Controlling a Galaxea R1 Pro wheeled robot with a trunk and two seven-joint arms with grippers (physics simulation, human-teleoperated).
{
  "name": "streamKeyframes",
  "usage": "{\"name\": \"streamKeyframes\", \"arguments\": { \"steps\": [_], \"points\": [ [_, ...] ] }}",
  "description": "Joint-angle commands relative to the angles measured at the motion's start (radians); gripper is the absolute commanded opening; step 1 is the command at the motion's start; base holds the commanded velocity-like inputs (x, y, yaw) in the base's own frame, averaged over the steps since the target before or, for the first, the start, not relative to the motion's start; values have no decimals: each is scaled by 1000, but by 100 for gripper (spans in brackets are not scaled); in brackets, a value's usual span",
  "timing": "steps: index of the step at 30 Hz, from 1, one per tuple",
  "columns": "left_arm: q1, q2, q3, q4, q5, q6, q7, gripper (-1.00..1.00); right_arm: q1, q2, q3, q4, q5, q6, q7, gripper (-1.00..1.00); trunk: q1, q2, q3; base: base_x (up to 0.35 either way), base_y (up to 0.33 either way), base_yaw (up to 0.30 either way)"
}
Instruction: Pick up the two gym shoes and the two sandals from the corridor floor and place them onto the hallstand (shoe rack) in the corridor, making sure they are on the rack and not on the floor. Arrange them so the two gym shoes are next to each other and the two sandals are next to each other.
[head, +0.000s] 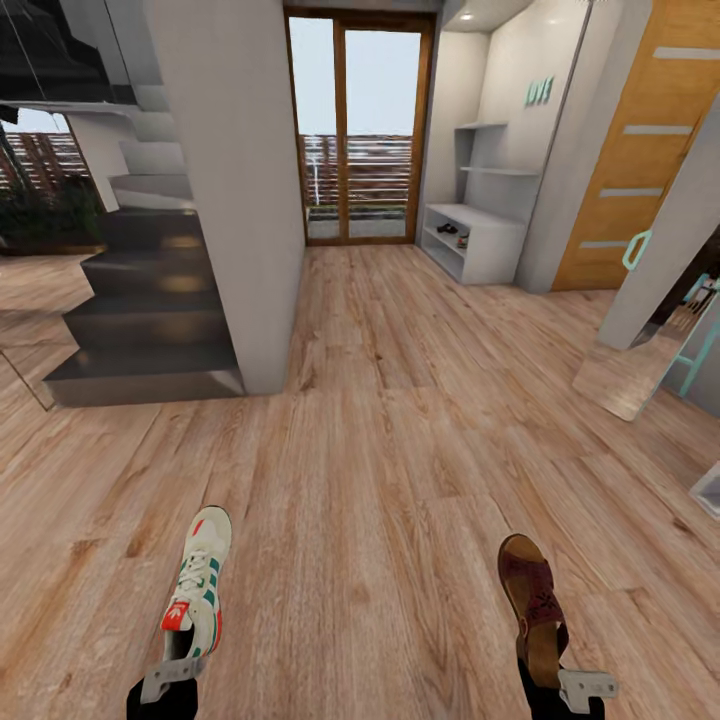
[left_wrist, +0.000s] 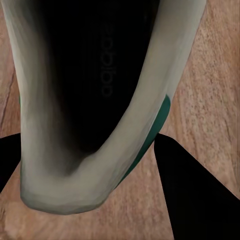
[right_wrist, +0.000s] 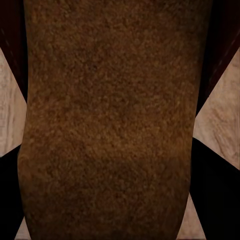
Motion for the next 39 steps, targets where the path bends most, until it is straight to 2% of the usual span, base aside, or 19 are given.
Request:
{"name": "streamKeyframes", "arguments": {
  "steps": [1,11,18,26,39],
  "points": [
    [-1,-1,7,1,-10,-4,-7,-100,-1,2,-7,15,8,-4,6,-100,-4,7,3,0,0,-2],
    [-1,-1,8,2,-9,-4,-7,-100,-1,9,-9,41,4,-5,3,-100,-42,77,34,0,0,7],
    [-1,-1,8,2,-9,-4,-7,-100,-1,8,-10,44,4,-6,3,-100,-69,126,61,0,0,142],
    [0,-4,7,0,-4,-4,-18,-100,-1,8,-10,45,6,-5,5,-100,-69,126,72,47,-3,35],
    [0,-6,8,1,21,-4,-19,-100,-1,-4,-7,42,10,-5,11,-100,-69,126,73,319,-105,0]
  ]
}}
